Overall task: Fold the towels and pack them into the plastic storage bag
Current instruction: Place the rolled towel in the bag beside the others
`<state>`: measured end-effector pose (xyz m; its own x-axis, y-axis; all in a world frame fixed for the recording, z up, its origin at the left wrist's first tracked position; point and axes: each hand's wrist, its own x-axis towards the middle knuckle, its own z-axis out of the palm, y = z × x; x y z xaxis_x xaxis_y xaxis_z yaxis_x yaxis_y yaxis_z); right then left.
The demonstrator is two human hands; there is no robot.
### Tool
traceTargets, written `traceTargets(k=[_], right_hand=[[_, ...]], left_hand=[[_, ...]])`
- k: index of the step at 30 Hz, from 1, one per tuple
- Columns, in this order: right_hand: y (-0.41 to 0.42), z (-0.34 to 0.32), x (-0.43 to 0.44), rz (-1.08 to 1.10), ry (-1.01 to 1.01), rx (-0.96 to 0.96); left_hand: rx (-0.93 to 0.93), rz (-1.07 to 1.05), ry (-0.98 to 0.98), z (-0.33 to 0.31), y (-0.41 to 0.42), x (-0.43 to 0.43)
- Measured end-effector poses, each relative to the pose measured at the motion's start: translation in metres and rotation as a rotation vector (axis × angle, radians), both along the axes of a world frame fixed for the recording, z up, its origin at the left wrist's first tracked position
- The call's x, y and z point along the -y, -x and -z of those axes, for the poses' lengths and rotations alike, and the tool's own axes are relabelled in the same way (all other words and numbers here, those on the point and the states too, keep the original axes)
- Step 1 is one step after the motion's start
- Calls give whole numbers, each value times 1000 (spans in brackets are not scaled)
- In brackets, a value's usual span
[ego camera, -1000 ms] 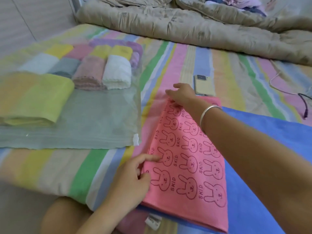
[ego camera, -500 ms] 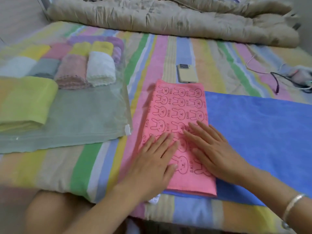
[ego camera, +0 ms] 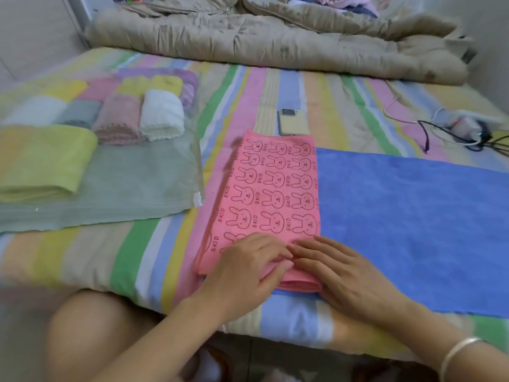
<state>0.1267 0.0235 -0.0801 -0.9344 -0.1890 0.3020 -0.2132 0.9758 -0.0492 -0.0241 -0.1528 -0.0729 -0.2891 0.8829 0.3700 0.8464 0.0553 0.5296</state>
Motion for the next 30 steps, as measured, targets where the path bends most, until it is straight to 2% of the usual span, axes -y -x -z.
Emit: traceTargets(k=[3, 8, 11, 13, 15, 17, 20, 24, 27, 30], right_hand=[[-1, 2, 2, 36, 91, -2], [2, -10, 11, 209, 379, 16], [4, -18, 13, 281, 495, 26], [5, -21, 11, 296, 526, 16], [5, -22, 9, 295, 595, 10], [5, -25, 7, 300, 660, 8], [7, -38, 4, 278, 753, -64], [9, -61, 6, 220, 1128, -195], [13, -63, 3, 303, 1283, -205], [25, -51, -7, 493, 1355, -182]], left_hand=[[-11, -53, 32, 4, -7, 1], [-118, -82, 85, 5, -8, 0], [-240, -183, 103, 5, 1, 4], [-256, -276, 99, 4, 16, 15], [-209, -320, 74, 0, 35, 30], [-135, -278, 42, -6, 49, 43], [137, -137, -59, -23, 56, 53], [440, -60, -225, -46, 49, 51], [490, -75, -290, -51, 45, 31], [516, -205, -258, -42, 58, -1]])
